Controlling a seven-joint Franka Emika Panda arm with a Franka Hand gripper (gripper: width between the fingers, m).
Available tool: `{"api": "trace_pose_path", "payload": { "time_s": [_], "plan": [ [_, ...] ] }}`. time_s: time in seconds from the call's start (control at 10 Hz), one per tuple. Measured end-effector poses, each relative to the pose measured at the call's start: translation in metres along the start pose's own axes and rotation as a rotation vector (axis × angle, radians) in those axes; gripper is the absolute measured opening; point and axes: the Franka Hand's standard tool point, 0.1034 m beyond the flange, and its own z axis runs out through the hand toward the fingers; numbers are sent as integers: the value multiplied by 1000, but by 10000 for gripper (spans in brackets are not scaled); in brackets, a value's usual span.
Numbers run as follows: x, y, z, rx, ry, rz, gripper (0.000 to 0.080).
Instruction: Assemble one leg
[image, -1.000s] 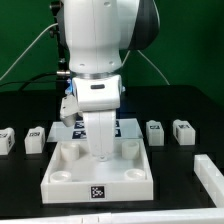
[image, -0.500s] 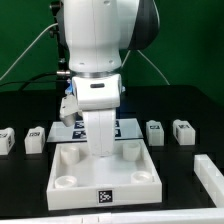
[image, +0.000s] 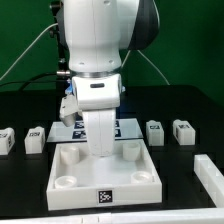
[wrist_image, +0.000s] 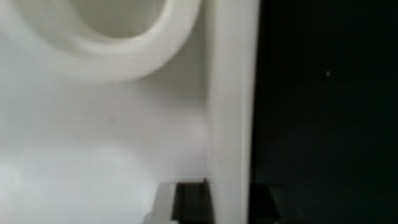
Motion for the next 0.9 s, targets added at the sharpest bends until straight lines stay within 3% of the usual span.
{"api": "trace_pose_path", "payload": {
  "time_s": [0.3, 0.8, 0.9],
  "plan": [
    [3, 2, -1, -2, 1, 6, 63],
    [66, 61, -10, -38, 33, 29, 59],
    [75, 61, -7, -18, 36, 30, 59]
  ]
}}
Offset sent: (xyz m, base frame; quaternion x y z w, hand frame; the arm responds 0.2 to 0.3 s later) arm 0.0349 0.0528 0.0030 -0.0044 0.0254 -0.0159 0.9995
